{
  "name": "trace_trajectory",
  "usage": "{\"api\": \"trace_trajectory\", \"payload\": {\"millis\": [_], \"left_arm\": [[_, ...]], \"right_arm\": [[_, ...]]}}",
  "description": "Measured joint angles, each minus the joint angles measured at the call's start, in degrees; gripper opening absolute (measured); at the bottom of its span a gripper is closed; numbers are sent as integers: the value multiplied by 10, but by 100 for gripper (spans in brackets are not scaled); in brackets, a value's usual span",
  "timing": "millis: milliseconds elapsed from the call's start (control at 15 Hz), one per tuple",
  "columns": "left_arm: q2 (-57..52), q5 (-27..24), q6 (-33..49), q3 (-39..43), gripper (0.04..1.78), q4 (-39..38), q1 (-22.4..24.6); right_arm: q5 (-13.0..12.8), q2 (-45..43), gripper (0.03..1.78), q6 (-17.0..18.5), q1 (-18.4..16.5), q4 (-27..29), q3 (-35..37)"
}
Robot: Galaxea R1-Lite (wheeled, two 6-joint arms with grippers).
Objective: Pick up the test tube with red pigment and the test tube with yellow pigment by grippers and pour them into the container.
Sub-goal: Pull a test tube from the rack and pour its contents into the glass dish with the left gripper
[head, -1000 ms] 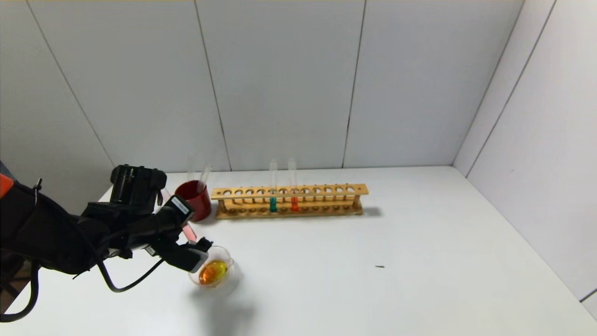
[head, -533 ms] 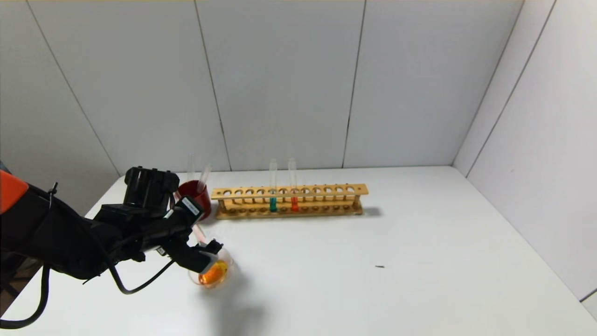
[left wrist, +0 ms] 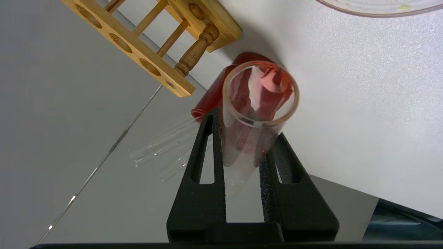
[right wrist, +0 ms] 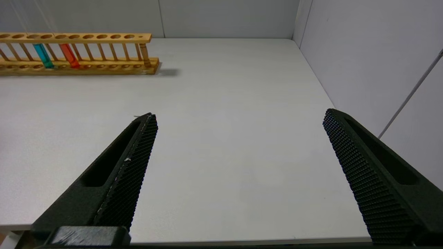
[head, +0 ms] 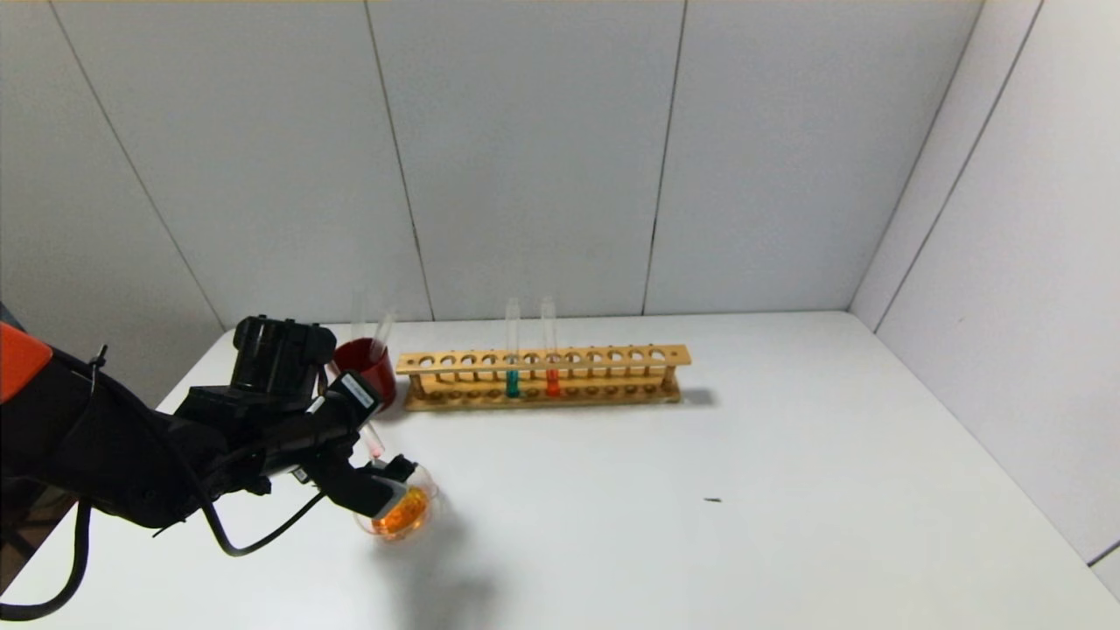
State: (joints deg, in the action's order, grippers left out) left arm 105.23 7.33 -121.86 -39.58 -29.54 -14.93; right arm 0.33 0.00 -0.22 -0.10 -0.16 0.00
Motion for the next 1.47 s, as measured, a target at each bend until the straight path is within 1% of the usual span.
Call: {"api": "trace_trajectory", "payload": {"millis": [200, 400, 733, 867, 1133, 1467], "left_arm": [[-6, 0, -18, -1, 33, 0, 0], [-19, 2, -64, 1, 33, 0, -1], [-56, 33, -128, 18, 33, 0, -6], [-66, 38, -134, 24, 33, -1, -12], [-74, 71, -134, 27, 33, -20, -35], [-79, 75, -133, 30, 33, -21, -39]], "right_arm": [[0, 0, 175, 0, 0, 0, 0], [0, 0, 175, 0, 0, 0, 0], [0, 0, 175, 0, 0, 0, 0], [0, 0, 175, 0, 0, 0, 0], [0, 0, 175, 0, 0, 0, 0], [0, 0, 175, 0, 0, 0, 0]]}}
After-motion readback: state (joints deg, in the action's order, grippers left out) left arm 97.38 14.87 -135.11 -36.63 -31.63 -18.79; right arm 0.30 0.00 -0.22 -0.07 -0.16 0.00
